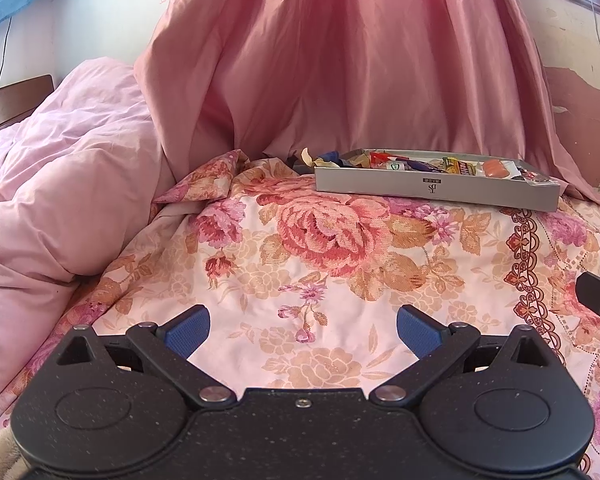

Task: Organize snacks

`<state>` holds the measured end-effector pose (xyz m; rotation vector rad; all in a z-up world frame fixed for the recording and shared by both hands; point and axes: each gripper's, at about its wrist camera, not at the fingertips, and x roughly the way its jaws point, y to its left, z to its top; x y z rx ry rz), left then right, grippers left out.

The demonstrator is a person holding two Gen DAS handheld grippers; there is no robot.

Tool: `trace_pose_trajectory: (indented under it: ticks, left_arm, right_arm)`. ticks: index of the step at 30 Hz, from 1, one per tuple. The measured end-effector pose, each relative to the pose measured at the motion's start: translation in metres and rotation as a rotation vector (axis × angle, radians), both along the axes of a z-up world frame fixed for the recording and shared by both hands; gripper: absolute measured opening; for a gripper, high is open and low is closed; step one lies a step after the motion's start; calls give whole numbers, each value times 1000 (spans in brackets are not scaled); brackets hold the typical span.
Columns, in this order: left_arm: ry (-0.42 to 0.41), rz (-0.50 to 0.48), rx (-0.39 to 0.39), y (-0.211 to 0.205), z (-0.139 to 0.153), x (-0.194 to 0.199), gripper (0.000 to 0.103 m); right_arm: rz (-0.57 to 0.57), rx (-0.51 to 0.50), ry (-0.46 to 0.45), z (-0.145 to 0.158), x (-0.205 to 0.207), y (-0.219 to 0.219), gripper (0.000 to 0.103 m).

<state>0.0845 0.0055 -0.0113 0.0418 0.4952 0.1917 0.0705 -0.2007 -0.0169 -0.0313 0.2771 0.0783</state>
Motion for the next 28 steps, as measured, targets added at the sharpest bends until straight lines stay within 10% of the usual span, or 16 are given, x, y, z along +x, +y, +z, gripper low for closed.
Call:
trace_pose_trajectory:
  ticks: [28]
  left_arm:
    - [45,-6,34,-5,-1,1,98]
  right_arm:
    - [4,-8,7,-2,1,1,103]
